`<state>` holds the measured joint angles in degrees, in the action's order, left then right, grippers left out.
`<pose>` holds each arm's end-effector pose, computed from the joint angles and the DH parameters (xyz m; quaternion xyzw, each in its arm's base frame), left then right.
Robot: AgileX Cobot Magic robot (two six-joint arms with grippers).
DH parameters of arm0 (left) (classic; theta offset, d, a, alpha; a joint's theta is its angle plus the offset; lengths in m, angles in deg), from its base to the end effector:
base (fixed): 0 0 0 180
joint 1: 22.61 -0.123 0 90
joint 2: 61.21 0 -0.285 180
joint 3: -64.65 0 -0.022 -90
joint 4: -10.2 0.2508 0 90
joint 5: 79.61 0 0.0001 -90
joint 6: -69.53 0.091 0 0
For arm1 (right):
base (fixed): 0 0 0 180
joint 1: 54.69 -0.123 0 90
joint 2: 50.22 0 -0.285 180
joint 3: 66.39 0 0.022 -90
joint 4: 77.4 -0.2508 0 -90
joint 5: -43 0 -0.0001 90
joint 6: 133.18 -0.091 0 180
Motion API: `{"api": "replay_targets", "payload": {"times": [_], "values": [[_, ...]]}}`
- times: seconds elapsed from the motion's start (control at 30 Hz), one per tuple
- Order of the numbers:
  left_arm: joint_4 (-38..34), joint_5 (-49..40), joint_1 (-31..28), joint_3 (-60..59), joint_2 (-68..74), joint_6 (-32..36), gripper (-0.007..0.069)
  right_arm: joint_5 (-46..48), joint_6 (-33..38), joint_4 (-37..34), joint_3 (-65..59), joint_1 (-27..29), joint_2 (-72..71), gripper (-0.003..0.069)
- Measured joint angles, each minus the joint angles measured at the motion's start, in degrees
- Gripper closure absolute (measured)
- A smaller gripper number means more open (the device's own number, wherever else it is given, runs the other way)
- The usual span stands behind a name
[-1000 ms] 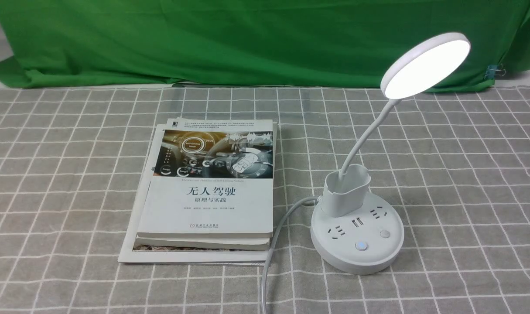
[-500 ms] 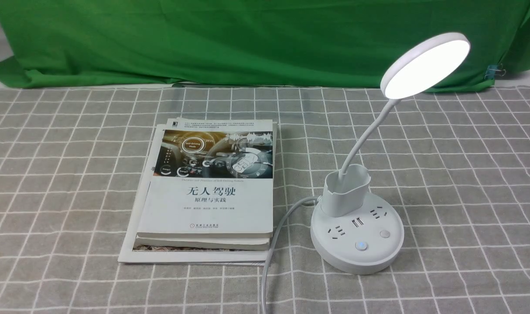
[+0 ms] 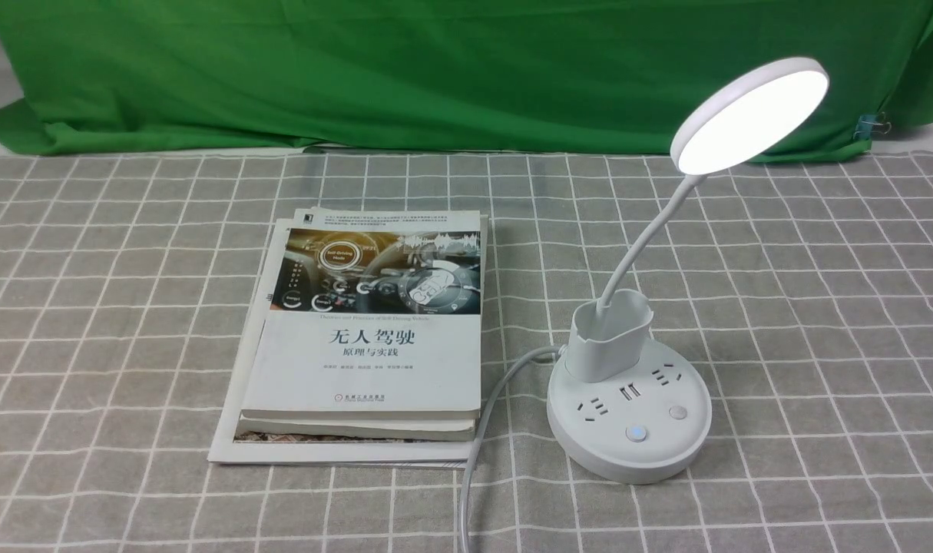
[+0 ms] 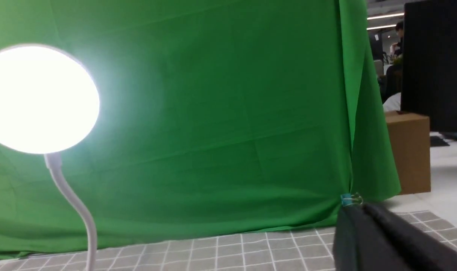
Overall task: Turn off the desk lamp on the grey coffee tablecloth by hand.
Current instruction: 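Press the power button on the lamp base to turn the lamp off with the right gripper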
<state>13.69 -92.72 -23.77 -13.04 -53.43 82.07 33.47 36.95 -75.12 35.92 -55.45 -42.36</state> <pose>0.0558 0.0024 0.1897 0.0930 0.7522 0.1022 0.6443 0.0543 0.0013 0.2252 0.0343 0.6149 0.0596 0.7856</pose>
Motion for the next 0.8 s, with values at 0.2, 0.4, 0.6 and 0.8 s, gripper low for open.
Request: {"api": "replay_targets", "payload": {"times": [0.2, 0.4, 0.6, 0.8], "values": [[0.0, 0.0, 0.0, 0.0, 0.0, 0.02, 0.0606, 2.0, -5.89, 0.0, 1.07, 0.0, 1.8, 0.0613], [0.0, 0.0, 0.0, 0.0, 0.0, 0.02, 0.0606, 10.74, -6.5, 0.0, 10.78, 0.0, 10.65, 0.0613], [0.0, 0.0, 0.0, 0.0, 0.0, 0.02, 0.0606, 26.89, -4.3, 0.0, 24.29, 0.0, 24.99, 0.0613], [0.0, 0.0, 0.0, 0.0, 0.0, 0.02, 0.0606, 35.83, 1.03, 0.0, 29.74, 0.0, 38.01, 0.0613]]}}
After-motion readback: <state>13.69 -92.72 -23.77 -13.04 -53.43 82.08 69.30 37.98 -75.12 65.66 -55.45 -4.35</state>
